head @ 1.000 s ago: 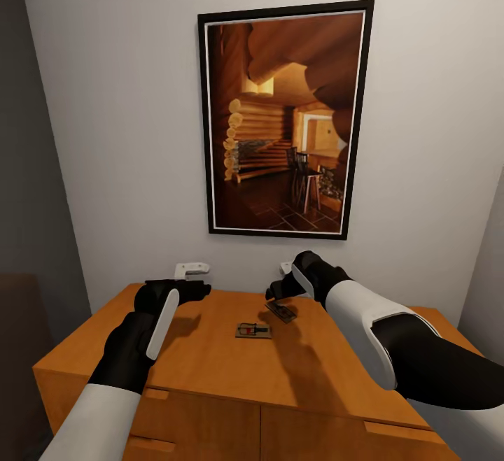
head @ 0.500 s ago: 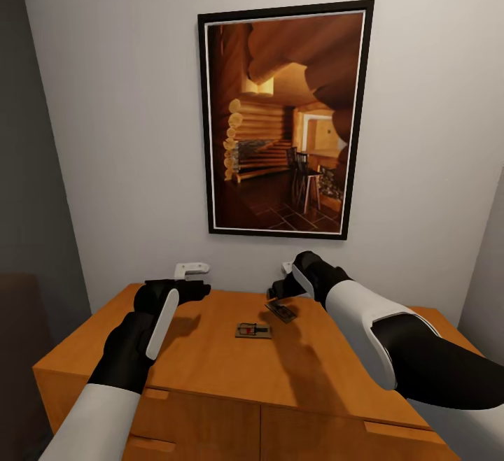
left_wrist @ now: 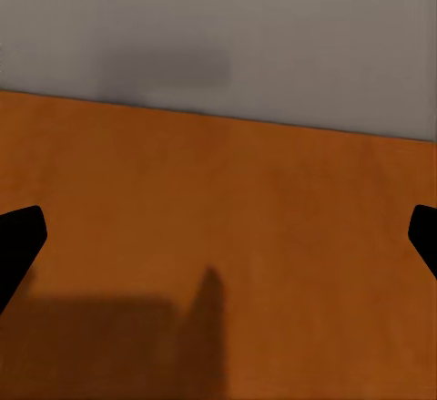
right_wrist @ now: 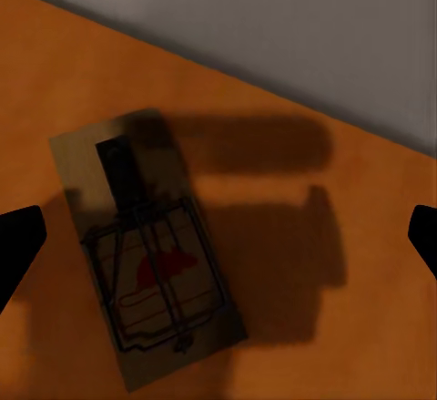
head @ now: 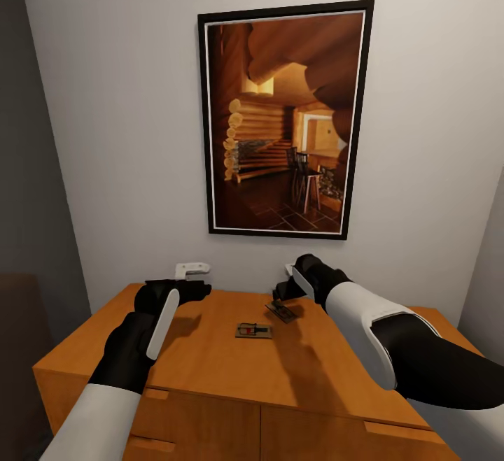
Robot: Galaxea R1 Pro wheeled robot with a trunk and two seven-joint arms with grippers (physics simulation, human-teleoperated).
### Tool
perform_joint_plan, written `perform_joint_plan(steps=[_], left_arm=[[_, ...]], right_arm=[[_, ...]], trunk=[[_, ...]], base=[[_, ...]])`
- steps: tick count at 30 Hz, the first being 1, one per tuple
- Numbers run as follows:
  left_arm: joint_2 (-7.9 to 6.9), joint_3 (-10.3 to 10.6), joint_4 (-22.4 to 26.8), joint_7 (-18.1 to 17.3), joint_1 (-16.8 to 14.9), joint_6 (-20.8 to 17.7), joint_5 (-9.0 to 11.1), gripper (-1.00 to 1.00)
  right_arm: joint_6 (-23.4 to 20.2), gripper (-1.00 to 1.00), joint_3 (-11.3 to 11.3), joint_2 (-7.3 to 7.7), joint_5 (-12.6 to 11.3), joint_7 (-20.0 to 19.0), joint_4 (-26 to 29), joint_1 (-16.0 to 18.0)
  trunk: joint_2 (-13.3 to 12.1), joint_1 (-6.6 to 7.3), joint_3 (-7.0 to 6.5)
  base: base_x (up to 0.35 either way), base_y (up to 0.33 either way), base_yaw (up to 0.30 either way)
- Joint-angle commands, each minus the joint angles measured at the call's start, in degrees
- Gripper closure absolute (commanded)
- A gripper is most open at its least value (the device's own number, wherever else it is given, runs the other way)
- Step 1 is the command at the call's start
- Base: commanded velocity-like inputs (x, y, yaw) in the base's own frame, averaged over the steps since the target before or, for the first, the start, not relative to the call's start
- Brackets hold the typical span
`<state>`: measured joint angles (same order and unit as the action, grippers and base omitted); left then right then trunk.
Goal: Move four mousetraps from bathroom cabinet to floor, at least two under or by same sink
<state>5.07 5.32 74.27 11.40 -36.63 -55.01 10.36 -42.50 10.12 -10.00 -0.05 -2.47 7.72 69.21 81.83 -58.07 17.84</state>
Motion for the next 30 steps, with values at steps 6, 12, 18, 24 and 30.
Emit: perform_joint_plan(steps=[6, 12, 18, 24, 30], left_arm=[[0.05, 0.0, 0.0, 0.5, 0.0, -0.2, 0.6, -1.0], [0.08, 0.0, 0.0, 0.6, -0.1, -0.2, 0.6, -1.0], [0.09, 0.1, 0.0, 0.5, -0.1, -0.2, 0.7, -1.0], [0.11, 0.2, 0.1, 0.5, 0.0, -0.3, 0.7, -1.0], [0.17, 0.2, 0.4, 0.6, -0.1, -0.7, 0.5, -1.0]], right_arm=[[0.2, -1.0, 0.4, 0.0, -0.1, -0.1, -0.2, 0.0], [1.0, -1.0, 0.3, 0.0, -0.1, -0.1, -0.2, 0.0], [1.3, -1.0, 0.2, 0.0, -0.7, -0.4, -0.2, 0.0], [1.4, -1.0, 0.2, 0.0, -2.1, -0.6, -0.2, 0.0], [1.3, -1.0, 0.2, 0.0, -2.5, -0.5, -0.2, 0.0]], trunk=[[0.0, 0.0, 0.08], [0.0, 0.0, 0.08], [0.0, 0.0, 0.08], [0.0, 0.0, 0.08], [0.0, 0.0, 0.08]], base=[[0.0, 0.0, 0.0], [0.0, 0.0, 0.0], [0.0, 0.0, 0.0], [0.0, 0.0, 0.0], [0.0, 0.0, 0.0]])
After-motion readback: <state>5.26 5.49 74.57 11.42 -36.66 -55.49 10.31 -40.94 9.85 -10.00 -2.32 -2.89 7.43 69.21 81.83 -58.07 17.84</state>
